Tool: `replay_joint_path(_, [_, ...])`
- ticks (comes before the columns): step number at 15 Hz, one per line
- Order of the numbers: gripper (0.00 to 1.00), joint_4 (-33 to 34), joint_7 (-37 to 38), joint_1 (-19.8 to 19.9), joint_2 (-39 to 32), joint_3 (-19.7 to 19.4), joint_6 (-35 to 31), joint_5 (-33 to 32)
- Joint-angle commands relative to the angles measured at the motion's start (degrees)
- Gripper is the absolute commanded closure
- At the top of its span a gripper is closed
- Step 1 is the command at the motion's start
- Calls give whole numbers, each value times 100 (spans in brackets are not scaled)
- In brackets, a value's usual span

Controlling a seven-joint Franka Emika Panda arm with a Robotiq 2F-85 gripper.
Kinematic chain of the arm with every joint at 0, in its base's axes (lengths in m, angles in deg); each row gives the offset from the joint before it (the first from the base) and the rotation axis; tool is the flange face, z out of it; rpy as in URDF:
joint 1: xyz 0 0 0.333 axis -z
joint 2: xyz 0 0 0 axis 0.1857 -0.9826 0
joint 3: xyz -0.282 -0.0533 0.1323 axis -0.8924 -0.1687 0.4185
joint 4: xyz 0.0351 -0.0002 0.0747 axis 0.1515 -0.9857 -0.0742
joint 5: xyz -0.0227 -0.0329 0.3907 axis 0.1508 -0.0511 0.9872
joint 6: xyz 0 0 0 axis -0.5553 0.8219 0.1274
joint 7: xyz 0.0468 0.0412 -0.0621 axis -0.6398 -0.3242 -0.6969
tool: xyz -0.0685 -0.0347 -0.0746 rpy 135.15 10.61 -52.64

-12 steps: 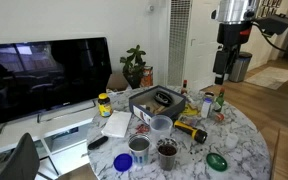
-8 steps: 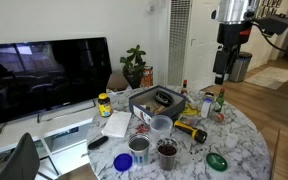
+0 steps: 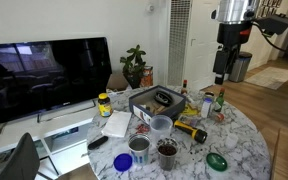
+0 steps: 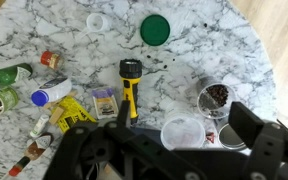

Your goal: Put the torch upright

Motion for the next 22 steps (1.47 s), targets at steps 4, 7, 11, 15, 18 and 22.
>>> replay_joint_path(4, [0,62,-319,-5,-526,-422,56,227])
replay_joint_path(7, [0,-14,-1106,23,-1059,-879,-266,413])
replay_joint_path(11, [0,21,-1970,93,-2054,-1180,-946,317])
replay_joint_path(15, [0,124,-2379,134,-3126,-1210,-2015,179])
replay_joint_path(18, [0,223,-2091,178,-3855,-1231,-2951,-137])
replay_joint_path(22, [0,155,-2036,204,-4018,-1247,-3172,-266])
